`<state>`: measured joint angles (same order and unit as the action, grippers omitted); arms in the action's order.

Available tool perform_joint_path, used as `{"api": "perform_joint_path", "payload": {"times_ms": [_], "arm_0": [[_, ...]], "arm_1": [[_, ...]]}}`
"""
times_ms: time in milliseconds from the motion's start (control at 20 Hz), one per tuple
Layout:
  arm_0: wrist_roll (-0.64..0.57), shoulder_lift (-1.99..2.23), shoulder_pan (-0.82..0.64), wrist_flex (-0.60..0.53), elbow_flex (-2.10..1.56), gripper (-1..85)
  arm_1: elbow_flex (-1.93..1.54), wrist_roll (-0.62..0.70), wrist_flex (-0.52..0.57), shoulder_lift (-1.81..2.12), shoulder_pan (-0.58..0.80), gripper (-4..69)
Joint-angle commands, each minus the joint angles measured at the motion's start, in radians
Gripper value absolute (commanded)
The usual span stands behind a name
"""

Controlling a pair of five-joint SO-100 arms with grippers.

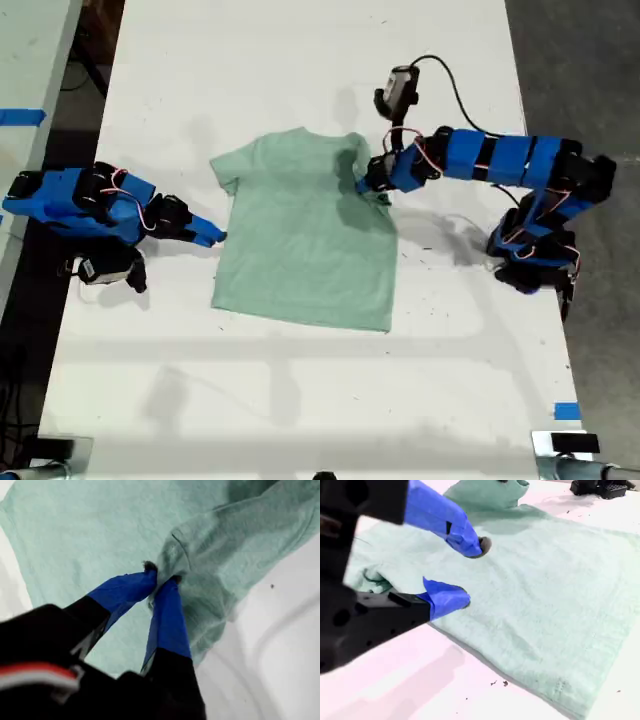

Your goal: Fold t shirt

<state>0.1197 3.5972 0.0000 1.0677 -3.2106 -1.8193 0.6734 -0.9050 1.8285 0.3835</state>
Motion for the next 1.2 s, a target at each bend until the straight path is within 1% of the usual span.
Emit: {"api": "perform_joint_path", "payload": {"times_ms": [0, 200, 250, 300, 350, 400, 450, 550, 650, 850, 1000, 1150], "arm_0": [[-0.011, 0.008, -0.012, 0.002, 0.002, 12.6], [-0.011, 0.008, -0.012, 0.002, 0.002, 12.6], [-0.011, 0.008, -0.012, 0.002, 0.002, 12.6], [-0.011, 0.008, -0.012, 0.002, 0.002, 12.6], [-0.011, 0.008, -0.012, 0.002, 0.002, 12.6], [-0.011, 0.008, -0.012, 0.002, 0.002, 12.6], [-0.011, 0.008, -0.012, 0.002, 0.002, 12.6], [-0.011, 0.008, -0.012, 0.002, 0.002, 12.6], [-0.011, 0.008, -0.012, 0.002, 0.002, 12.6], [-0.011, 0.008, -0.012, 0.002, 0.002, 12.6], [-0.011, 0.008, -0.012, 0.002, 0.002, 12.6], [-0.011, 0.008, -0.012, 0.002, 0.002, 12.6]], "arm_1": [[0.176, -0.020, 0.051, -0.137, -0.091, 1.7], [0.425, -0.025, 0.023, -0.423, -0.161, 1.9], [0.492, -0.028, -0.009, -0.483, -0.167, 5.2], [0.554, -0.028, -0.066, -0.515, -0.170, 13.6], [0.594, -0.026, -0.132, -0.517, -0.163, 15.4], [0.592, -0.026, -0.170, -0.483, -0.146, 13.6], [0.569, -0.037, -0.218, -0.430, -0.124, 1.2], [0.423, -0.031, -0.232, -0.256, -0.084, 1.2], [0.215, -0.038, -0.212, -0.044, -0.051, 1.2], [-0.321, -0.084, -0.101, 0.423, -0.040, 1.2], [-0.667, -0.129, -0.008, 0.681, -0.106, 1.2], [-0.913, -0.152, 0.074, 0.911, -0.149, 1.2]]}}
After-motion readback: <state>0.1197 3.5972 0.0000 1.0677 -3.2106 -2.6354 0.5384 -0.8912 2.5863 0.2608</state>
